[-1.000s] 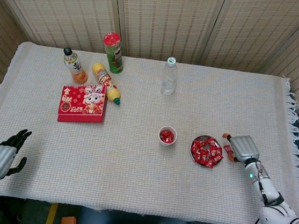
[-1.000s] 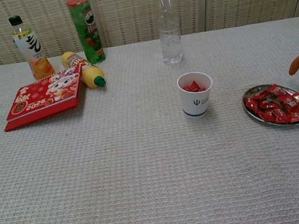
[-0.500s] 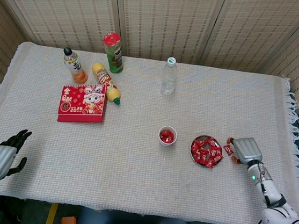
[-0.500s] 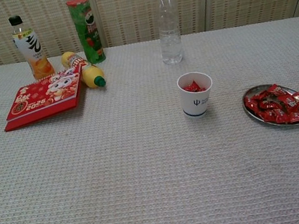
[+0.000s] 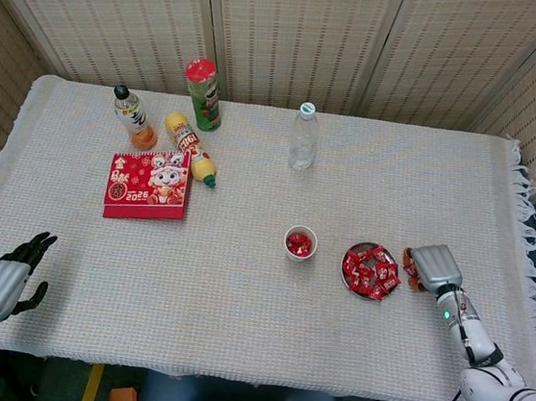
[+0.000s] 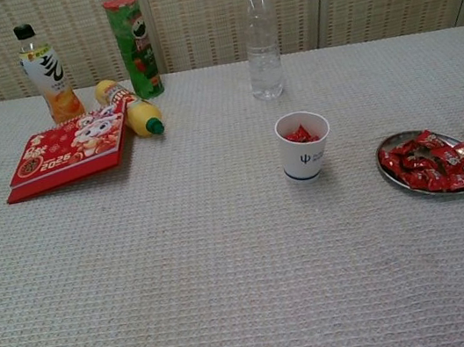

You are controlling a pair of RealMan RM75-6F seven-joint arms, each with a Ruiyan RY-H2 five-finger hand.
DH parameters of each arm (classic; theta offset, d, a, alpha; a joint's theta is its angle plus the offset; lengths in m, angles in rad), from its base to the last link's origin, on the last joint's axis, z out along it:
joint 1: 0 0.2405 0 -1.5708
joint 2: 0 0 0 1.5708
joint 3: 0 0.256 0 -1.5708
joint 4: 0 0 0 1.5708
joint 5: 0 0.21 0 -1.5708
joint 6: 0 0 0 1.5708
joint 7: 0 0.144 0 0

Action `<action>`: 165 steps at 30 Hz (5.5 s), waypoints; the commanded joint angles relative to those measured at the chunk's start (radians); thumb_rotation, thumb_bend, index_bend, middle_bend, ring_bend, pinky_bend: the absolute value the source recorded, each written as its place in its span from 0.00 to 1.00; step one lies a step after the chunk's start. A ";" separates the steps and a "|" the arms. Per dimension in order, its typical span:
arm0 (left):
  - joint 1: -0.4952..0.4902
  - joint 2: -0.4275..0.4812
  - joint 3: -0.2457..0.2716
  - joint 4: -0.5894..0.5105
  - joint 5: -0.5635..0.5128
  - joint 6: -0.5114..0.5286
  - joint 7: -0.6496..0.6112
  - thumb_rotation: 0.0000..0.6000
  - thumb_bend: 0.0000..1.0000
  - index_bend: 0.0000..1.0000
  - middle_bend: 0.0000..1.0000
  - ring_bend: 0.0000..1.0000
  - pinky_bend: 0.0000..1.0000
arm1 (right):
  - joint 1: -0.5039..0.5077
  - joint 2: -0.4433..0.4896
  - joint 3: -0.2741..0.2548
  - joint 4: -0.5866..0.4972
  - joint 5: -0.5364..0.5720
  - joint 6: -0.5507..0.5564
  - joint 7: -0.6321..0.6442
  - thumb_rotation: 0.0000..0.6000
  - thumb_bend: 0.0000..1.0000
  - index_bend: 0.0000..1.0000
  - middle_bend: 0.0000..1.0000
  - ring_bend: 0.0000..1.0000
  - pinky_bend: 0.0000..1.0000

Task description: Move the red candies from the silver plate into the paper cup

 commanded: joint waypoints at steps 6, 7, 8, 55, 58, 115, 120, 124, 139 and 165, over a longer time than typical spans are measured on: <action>0.002 0.001 -0.002 -0.001 -0.004 0.003 0.001 1.00 0.48 0.00 0.00 0.14 0.37 | -0.007 -0.004 0.004 0.010 0.001 0.001 -0.012 1.00 0.24 0.38 0.75 0.66 1.00; 0.002 0.001 -0.002 -0.001 -0.004 0.003 0.001 1.00 0.48 0.00 0.00 0.14 0.37 | -0.009 -0.002 0.006 0.008 0.003 0.002 -0.012 1.00 0.24 0.38 0.75 0.66 1.00; 0.002 0.001 -0.001 -0.001 -0.004 0.003 0.001 1.00 0.48 0.00 0.00 0.14 0.37 | -0.011 -0.001 0.007 0.008 0.005 0.004 -0.012 1.00 0.24 0.38 0.75 0.66 1.00; 0.005 0.012 0.000 -0.002 0.008 0.013 -0.029 1.00 0.48 0.00 0.00 0.14 0.37 | 0.225 0.035 0.223 -0.377 0.078 -0.023 -0.023 1.00 0.24 0.58 0.75 0.70 1.00; 0.006 0.015 0.000 -0.001 0.010 0.015 -0.038 1.00 0.48 0.00 0.00 0.14 0.37 | 0.248 0.006 0.217 -0.370 0.093 -0.027 -0.048 1.00 0.24 0.57 0.75 0.70 1.00; 0.002 0.009 0.001 0.001 0.012 0.008 -0.024 1.00 0.48 0.00 0.00 0.14 0.37 | 0.101 -0.010 0.010 -0.175 0.055 0.023 -0.164 1.00 0.24 0.28 0.71 0.64 1.00; 0.002 0.010 0.001 0.001 0.012 0.007 -0.027 1.00 0.48 0.00 0.00 0.14 0.37 | 0.096 -0.018 0.004 -0.164 0.059 0.018 -0.175 1.00 0.24 0.30 0.71 0.64 1.00; 0.002 0.010 0.000 0.001 0.011 0.008 -0.029 1.00 0.48 0.00 0.00 0.14 0.37 | 0.094 -0.018 -0.002 -0.166 0.058 0.015 -0.191 1.00 0.24 0.29 0.71 0.64 1.00; 0.003 0.015 0.002 0.002 0.016 0.011 -0.040 1.00 0.48 0.00 0.00 0.14 0.37 | 0.090 -0.014 0.001 -0.193 0.032 0.018 -0.175 1.00 0.24 0.42 0.71 0.66 1.00; 0.004 0.015 0.002 0.002 0.022 0.015 -0.043 1.00 0.48 0.00 0.00 0.14 0.37 | 0.074 0.030 0.066 -0.261 0.001 0.091 -0.071 1.00 0.27 0.60 0.71 0.68 1.00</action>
